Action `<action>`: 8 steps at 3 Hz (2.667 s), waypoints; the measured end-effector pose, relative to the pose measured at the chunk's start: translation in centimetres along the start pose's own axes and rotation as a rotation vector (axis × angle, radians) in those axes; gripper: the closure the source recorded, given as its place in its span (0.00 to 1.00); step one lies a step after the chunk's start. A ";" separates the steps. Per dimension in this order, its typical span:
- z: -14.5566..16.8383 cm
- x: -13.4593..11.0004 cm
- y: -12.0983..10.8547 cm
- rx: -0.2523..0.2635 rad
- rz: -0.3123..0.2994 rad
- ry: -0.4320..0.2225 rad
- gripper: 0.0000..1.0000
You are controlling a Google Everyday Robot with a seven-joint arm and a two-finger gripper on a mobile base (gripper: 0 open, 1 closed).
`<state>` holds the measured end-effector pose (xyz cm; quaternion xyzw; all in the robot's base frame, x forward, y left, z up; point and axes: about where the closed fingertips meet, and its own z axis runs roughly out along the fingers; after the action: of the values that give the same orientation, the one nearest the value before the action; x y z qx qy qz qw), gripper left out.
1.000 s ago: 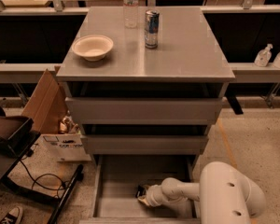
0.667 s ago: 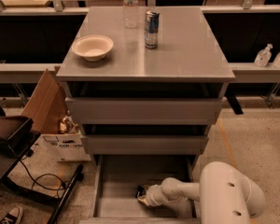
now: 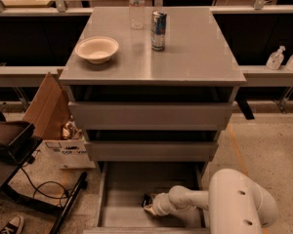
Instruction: Pick rxbar blueberry from bottom drawer and place on counter
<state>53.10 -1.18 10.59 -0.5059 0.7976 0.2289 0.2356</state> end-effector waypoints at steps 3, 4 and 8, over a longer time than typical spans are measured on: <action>0.0 0.0 0.1 -0.001 0.000 0.000 0.00; -0.1 -0.1 0.1 0.002 0.000 0.003 0.00; -0.1 0.4 -0.3 0.043 0.010 0.075 0.37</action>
Offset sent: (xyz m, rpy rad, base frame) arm 0.0000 0.0000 0.0002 0.0000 0.0000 0.0000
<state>53.24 -1.63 10.45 -0.5051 0.8130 0.1938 0.2152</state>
